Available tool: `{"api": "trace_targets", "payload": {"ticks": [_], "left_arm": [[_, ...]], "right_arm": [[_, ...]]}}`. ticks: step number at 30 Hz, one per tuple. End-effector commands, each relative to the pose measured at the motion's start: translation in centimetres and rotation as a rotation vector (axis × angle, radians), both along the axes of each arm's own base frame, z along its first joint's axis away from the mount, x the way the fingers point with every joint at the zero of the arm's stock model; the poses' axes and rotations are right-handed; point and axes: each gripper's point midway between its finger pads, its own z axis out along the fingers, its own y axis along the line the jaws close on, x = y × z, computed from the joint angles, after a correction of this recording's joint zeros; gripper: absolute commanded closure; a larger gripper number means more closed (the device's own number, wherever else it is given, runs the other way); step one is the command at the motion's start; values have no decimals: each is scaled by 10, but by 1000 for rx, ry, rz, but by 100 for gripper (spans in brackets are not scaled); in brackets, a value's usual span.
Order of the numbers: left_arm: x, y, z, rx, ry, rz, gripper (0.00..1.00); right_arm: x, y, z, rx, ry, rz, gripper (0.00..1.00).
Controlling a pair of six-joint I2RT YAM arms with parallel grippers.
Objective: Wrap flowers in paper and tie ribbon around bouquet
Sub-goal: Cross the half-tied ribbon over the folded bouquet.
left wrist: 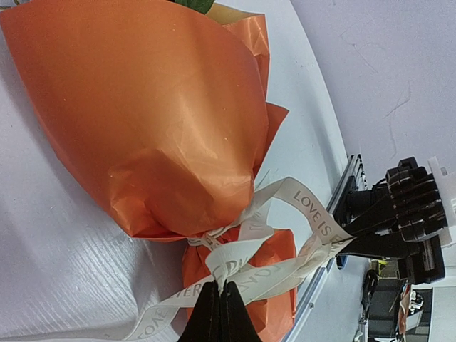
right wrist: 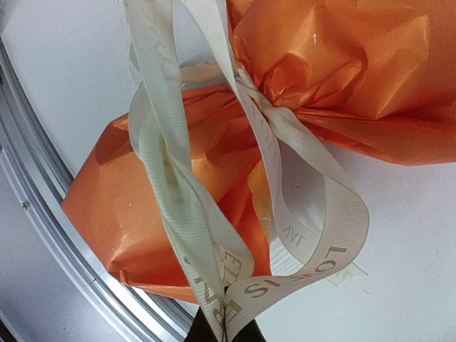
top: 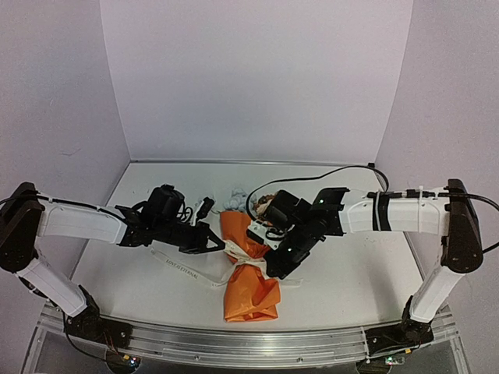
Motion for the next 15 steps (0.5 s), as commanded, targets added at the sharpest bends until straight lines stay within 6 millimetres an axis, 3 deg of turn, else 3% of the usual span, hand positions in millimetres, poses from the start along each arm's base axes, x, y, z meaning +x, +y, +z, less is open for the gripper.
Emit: {"api": "trace_targets", "payload": {"ticks": [1,6,11,15], "left_arm": [[12,5,8,-9,-51,47,100],[10,0,4,-13,-35,13,100],[9,-1,2,-15,-28,6,100],[9,-3,2,-19,-25,-2,100]], "right_arm": [[-16,-20,-6,-92,67,10,97],[-21,-24,-8,-101,92,15,93],[-20,-30,-11,-120,69,17,96],[-19,-25,-7,-81,59,20,87]]}}
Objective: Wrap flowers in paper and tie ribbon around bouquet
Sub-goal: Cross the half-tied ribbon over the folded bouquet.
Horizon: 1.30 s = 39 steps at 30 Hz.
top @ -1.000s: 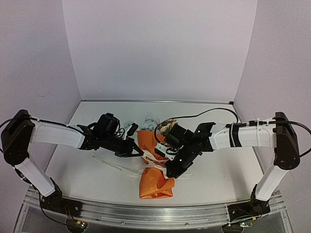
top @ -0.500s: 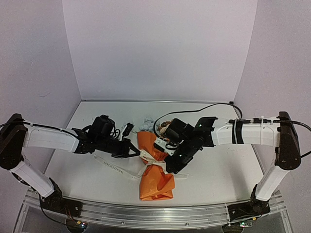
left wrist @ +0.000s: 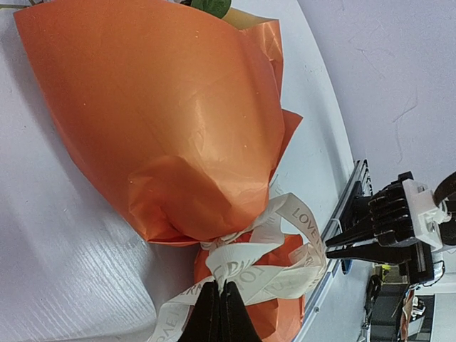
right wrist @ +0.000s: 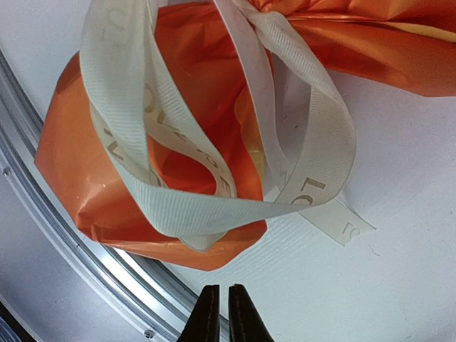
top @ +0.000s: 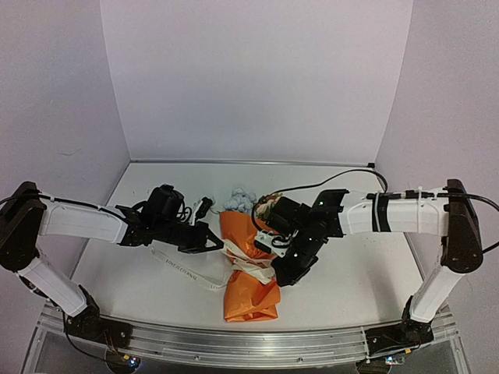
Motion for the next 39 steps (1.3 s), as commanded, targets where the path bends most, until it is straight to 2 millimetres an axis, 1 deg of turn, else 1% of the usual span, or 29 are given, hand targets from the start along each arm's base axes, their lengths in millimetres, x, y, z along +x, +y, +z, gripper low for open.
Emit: {"api": "trace_targets", "payload": {"ticks": [1,4,11,14,19,27,29,32,35,37,38,39], "left_arm": [[4,-6,7,-31,-27,-20,100],[4,-6,7,-34,-27,-22,100],[4,-7,8,-35,-29,-26,100],[4,-7,9,-34,-30,-28,100],[5,-8,9,-35,-31,-30,100],[5,-9,10,-37,-32,-31,100],[6,-9,11,-40,-35,-31,100],[6,-9,11,-39,-35,-31,100],[6,-9,12,-39,-38,-29,100],[7,-8,12,-35,-40,-20,100],[8,-7,11,-32,-41,-13,100],[9,-6,11,-29,-41,-6,100]], "right_arm": [[0,2,5,32,-26,16,84],[1,8,3,57,-38,27,75],[4,28,3,105,-23,24,67],[4,32,2,111,-11,15,66],[5,34,-3,105,-5,-1,66],[16,42,-9,129,-47,-48,65],[18,43,-10,134,-49,-58,66],[18,44,-11,133,-42,-68,71],[17,43,-11,133,-39,-76,84],[16,40,-11,131,-40,-82,95],[16,39,-11,130,-42,-86,99],[16,37,-10,129,-44,-89,100]]}}
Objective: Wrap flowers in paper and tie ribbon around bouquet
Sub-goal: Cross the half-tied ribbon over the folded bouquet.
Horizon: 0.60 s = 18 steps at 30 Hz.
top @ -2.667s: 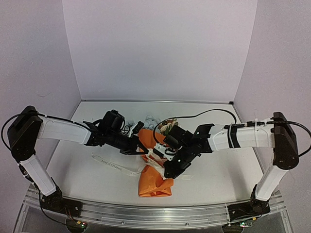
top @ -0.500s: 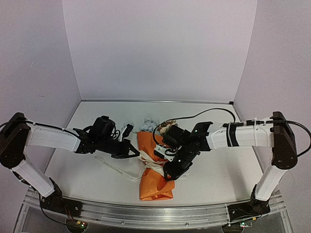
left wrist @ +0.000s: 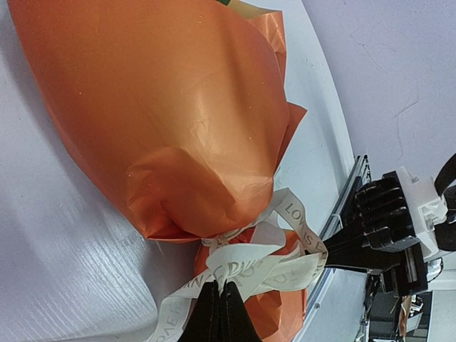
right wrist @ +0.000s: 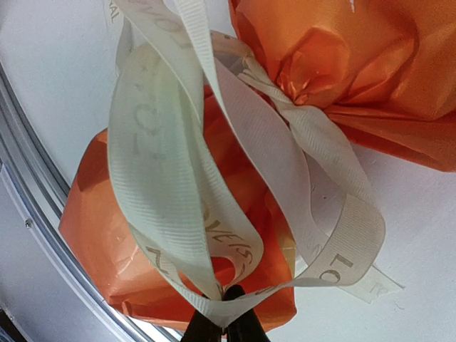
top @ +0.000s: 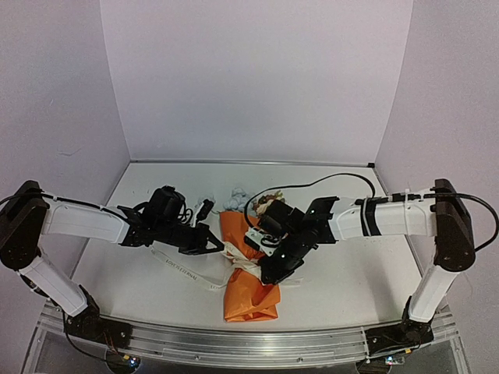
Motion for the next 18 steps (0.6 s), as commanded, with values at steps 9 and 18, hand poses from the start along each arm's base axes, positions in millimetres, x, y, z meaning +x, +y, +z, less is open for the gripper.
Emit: {"api": "trace_targets", "payload": {"ticks": [9,18], "left_arm": [[22,13,15,7,-84,137,100],[22,30,12,37,-90,211,100]], "right_arm": [[-7,-23,5,-59,-9,-19,100],[-6,-34,9,-105,-27,-6,100]]}}
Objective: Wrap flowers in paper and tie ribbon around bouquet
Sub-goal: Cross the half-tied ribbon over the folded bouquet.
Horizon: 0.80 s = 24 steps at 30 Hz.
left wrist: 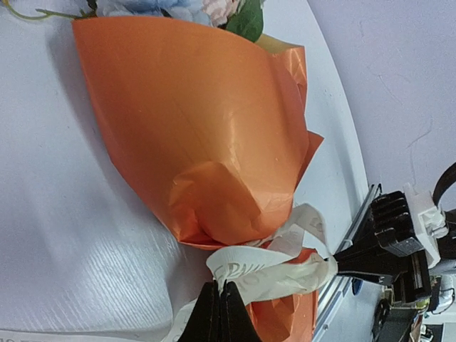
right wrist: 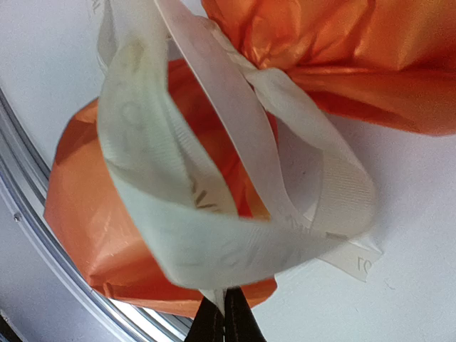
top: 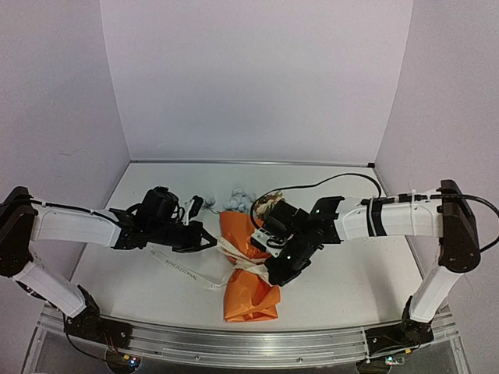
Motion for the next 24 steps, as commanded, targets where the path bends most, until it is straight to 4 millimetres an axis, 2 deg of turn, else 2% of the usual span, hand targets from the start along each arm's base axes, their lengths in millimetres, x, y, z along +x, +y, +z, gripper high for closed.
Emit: {"api": "trace_targets", "payload": {"ticks": [1,7,14,19,24], "left_arm": [[11,14,6,10,-40,91,100],[8,21,0,16,-21,117,100],[6,29,-5,30,-15,144,100],[7,32,-9,44,-9,164,100],[9,40,-16,84,0,202,100]], "right_arm": [[-4,-19,8,-71,-14,14,100],[-3,-23,12,-100,-24,29,100],[13,-37,23,-180,-91,46,100],[24,-39,15,-187,-52,9,100],[26,-49,-1,-217,4,-36,100]]}}
